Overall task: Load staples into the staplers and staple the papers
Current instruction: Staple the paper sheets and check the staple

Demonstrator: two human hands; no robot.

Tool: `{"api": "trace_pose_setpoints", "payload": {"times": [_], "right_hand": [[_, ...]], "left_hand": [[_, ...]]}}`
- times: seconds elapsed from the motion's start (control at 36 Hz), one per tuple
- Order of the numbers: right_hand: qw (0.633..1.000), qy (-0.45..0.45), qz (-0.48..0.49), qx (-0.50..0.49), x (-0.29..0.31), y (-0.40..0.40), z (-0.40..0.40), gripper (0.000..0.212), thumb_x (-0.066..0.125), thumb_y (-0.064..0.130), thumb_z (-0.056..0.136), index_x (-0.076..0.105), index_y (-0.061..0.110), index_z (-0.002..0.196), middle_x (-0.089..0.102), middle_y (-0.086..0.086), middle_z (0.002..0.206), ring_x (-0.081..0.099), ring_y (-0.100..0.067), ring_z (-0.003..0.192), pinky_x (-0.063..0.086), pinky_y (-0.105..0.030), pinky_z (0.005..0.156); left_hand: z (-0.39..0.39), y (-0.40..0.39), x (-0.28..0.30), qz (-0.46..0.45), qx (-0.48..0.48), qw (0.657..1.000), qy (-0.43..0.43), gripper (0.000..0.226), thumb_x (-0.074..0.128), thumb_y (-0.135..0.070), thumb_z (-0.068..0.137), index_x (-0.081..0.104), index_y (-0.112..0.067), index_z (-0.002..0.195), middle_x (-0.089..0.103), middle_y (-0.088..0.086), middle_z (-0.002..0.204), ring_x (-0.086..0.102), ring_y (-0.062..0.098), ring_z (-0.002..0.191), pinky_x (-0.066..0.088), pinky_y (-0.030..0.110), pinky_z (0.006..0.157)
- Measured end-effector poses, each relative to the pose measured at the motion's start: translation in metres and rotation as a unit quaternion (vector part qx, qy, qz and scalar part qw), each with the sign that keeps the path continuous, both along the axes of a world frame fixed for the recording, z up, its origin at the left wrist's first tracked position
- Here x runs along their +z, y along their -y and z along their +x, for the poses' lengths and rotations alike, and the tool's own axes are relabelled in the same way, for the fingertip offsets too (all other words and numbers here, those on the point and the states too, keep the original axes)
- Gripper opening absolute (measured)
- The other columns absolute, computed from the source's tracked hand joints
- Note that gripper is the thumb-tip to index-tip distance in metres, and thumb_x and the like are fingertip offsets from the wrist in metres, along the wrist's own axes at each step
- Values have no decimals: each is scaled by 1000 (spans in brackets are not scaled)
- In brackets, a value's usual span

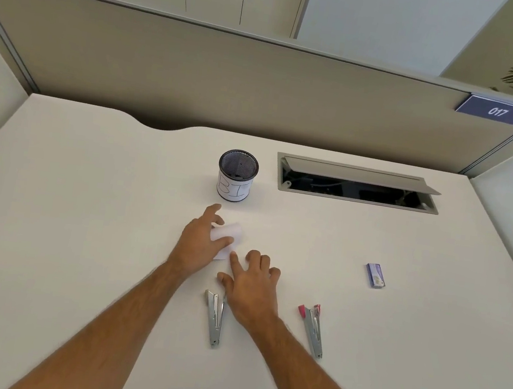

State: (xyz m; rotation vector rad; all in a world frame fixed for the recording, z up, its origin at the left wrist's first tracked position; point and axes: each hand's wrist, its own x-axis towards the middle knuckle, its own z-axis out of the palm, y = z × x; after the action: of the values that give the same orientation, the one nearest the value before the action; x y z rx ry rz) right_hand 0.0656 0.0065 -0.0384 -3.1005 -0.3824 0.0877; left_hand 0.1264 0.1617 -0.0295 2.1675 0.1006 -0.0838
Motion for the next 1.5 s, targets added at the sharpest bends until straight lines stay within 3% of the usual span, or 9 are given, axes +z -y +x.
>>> {"api": "trace_pose_setpoints", "payload": {"times": [0.25, 0.44, 0.56, 0.67, 0.81, 0.92, 1.06, 1.31, 1.5], "right_hand": [[961, -62, 255, -82, 11, 11, 5, 27, 50, 35, 102, 71, 22, 112, 57, -2, 117, 51, -23, 111, 40, -42, 94], [715, -155, 625, -272, 54, 26, 17, 33, 73, 39, 91, 58, 24, 117, 75, -2, 97, 71, -20, 96, 57, -34, 84], [628, -192, 702, -276, 68, 36, 22, 39, 76, 5, 87, 58, 9, 121, 76, -16, 93, 71, -24, 81, 59, -35, 74], [602, -198, 725, -269, 81, 43, 20, 33, 74, -4, 84, 63, 2, 114, 76, -16, 90, 71, -24, 76, 61, -37, 74], [594, -203, 729, -271, 89, 52, 15, 21, 73, -7, 83, 68, -7, 104, 74, -17, 89, 69, -27, 75, 60, -34, 67], [610, -202, 719, -263, 94, 63, 9, 10, 71, -9, 83, 70, -4, 91, 70, -12, 78, 66, -24, 67, 57, -29, 60], [634, -213, 707, -233, 100, 73, 2, 14, 67, -10, 82, 70, -7, 95, 75, -23, 86, 75, -33, 76, 64, -39, 76], [637, -225, 711, -196, 109, 83, -10, 15, 72, -4, 83, 74, -5, 98, 75, -26, 94, 74, -31, 80, 63, -38, 78], [631, -238, 714, -188, 116, 90, -17, 11, 65, 1, 90, 73, -3, 96, 74, -18, 91, 74, -30, 80, 61, -37, 73]], "left_hand": [[-17, 8, 16, -142, 85, 986, 17, 72, 71, 7, 81, 49, -26, 142, 57, -13, 136, 65, 15, 110, 46, 14, 79], [-40, 17, 34, -231, 55, 971, 6, 88, 80, 3, 79, 42, -36, 148, 47, -23, 145, 54, 3, 128, 52, 23, 91], [-55, 24, 48, -252, 31, 967, 26, 79, 77, 2, 83, 45, -34, 146, 50, -12, 146, 54, 7, 129, 59, 24, 87], [-70, 24, 65, -147, 8, 981, 126, 72, 51, 6, 94, 50, -61, 119, 44, -2, 152, 49, 8, 132, 51, 16, 84], [-82, 15, 63, -27, -74, 990, 115, 57, 51, 13, 78, 68, -34, 103, 21, -13, 161, 35, 7, 142, 40, 20, 103], [-92, 25, 71, -112, -48, 989, 83, 26, 84, -6, 77, 76, -28, 89, 25, -19, 159, 36, 5, 138, 37, 0, 88], [-96, 40, 86, -256, 57, 963, 59, 10, 84, -25, 83, 77, -18, 85, 52, -20, 143, 55, 2, 127, 46, 28, 103], [-99, 57, 91, -295, 146, 943, 47, 13, 79, -11, 83, 69, -5, 78, 66, 9, 78, 54, 18, 74, 42, 36, 74], [-106, 67, 97, -305, 160, 937, 60, 12, 77, 3, 81, 68, -5, 80, 67, 3, 75, 58, 15, 72, 45, 30, 71]]}}
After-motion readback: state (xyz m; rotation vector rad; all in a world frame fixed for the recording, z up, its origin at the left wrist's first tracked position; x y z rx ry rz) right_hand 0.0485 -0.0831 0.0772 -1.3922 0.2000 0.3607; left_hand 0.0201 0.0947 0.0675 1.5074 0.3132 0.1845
